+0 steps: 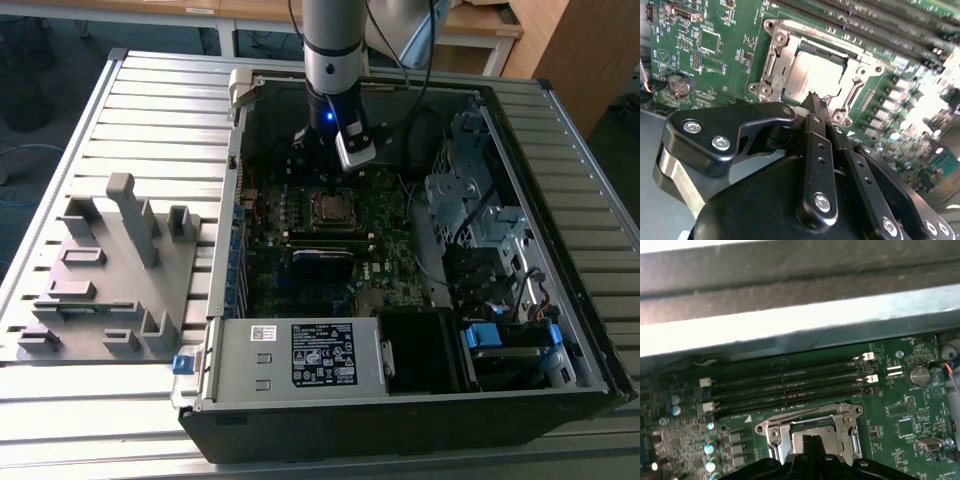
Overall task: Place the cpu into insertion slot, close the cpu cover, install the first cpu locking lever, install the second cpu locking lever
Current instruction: 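Install the first cpu locking lever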
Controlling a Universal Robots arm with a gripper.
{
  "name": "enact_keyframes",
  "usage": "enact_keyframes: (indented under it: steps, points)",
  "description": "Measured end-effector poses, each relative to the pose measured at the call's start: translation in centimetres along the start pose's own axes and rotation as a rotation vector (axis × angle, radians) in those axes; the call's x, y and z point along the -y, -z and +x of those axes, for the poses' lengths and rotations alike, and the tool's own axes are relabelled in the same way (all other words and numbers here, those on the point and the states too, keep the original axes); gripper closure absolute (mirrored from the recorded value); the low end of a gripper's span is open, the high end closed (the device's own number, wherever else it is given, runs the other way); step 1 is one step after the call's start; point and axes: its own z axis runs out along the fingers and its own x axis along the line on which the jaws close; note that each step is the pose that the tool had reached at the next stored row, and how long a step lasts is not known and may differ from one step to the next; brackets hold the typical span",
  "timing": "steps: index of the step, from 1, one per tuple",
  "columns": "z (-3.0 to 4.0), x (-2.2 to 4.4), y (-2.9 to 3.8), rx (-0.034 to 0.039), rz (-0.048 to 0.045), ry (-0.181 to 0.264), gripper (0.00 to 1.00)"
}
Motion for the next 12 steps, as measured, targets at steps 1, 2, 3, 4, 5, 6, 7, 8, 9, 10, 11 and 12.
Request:
enact_keyframes:
  steps: [1, 2, 3, 4, 5, 6, 7, 8, 9, 10, 11, 12]
  points:
    - [0.0, 0.0, 0.0, 0.0016, 0.0116, 0.009, 0.9]
    - [0.0, 0.0, 0.0, 0.0032, 0.0226, 0.017, 0.9]
    - [0.0, 0.0, 0.0, 0.0043, 0.0296, 0.023, 0.9]
    - [0.0, -0.01, 0.0, 0.0044, 0.0303, 0.026, 0.9]
    - [0.0, -0.01, 0.0, 0.0043, 0.0304, 0.027, 0.9]
    - [0.0, -0.02, 0.0, 0.0043, 0.0304, 0.027, 0.9]
    - [-0.03, -0.03, -0.02, 0.0044, 0.0301, 0.027, 0.9]
    - [-0.11, -0.05, -0.04, 0.0043, 0.0301, 0.028, 0.9]
    - [-0.2, -0.06, -0.07, 0.0043, 0.03, 0.029, 0.9]
    - [-0.3, -0.07, -0.1, 0.0041, 0.0301, 0.03, 0.9]
    - [-0.38, -0.09, -0.14, 0.0041, 0.03, 0.032, 0.9]
    - [-0.47, -0.1, -0.19, 0.004, 0.0299, 0.033, 0.9]
